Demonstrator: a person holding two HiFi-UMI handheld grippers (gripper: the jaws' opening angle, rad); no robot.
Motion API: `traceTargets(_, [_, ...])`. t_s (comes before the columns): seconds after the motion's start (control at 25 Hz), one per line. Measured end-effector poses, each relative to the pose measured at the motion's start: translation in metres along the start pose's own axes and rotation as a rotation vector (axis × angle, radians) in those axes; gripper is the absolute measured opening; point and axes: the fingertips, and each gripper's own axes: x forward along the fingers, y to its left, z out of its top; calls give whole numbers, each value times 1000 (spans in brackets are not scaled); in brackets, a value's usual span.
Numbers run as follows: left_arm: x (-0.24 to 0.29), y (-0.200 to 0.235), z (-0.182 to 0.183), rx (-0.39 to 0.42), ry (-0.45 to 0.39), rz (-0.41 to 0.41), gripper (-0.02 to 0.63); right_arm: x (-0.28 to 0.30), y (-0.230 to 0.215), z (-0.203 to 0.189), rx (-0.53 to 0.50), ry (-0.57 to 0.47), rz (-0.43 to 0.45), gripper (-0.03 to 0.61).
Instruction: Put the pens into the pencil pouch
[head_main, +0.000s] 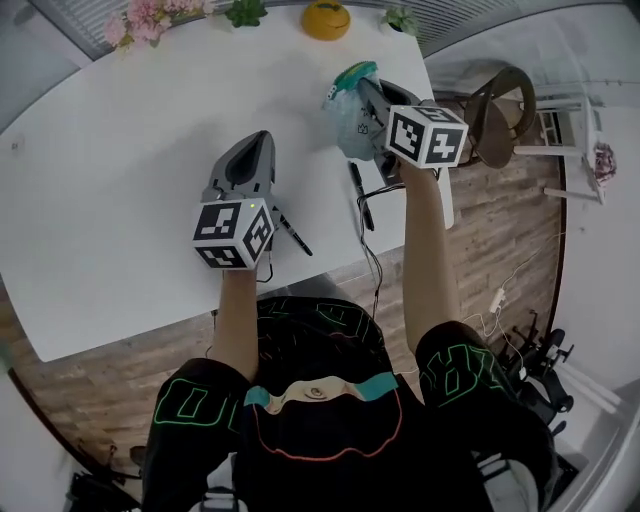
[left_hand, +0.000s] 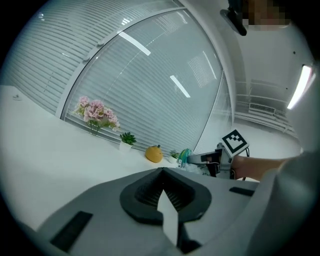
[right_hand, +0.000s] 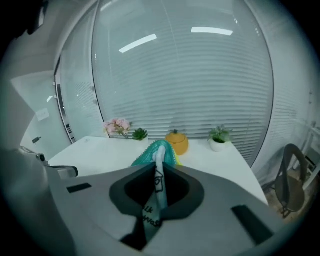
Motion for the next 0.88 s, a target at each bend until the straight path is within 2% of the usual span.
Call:
traceTargets(0.2, [-13,-36,27,68,-83,35,-3,-68,-5,26,30,-226,-21,25])
traceTargets(0.4, [-34,-87,70,164,-195,42,-3,-148,-5,55,66,-455,52,25])
traceTargets(0.52, [-56,-117,101,227,-273,47,-3,-195,4,74,45,-585,96,25])
traceTargets(0.76, [-98,-151,146,325,-412,101,-4,-253,15,88,9,-717,162,26])
traceTargets(0.88, [-108,-161,155,358,-441,119,-3,-264,16,97,25,-741,163,26])
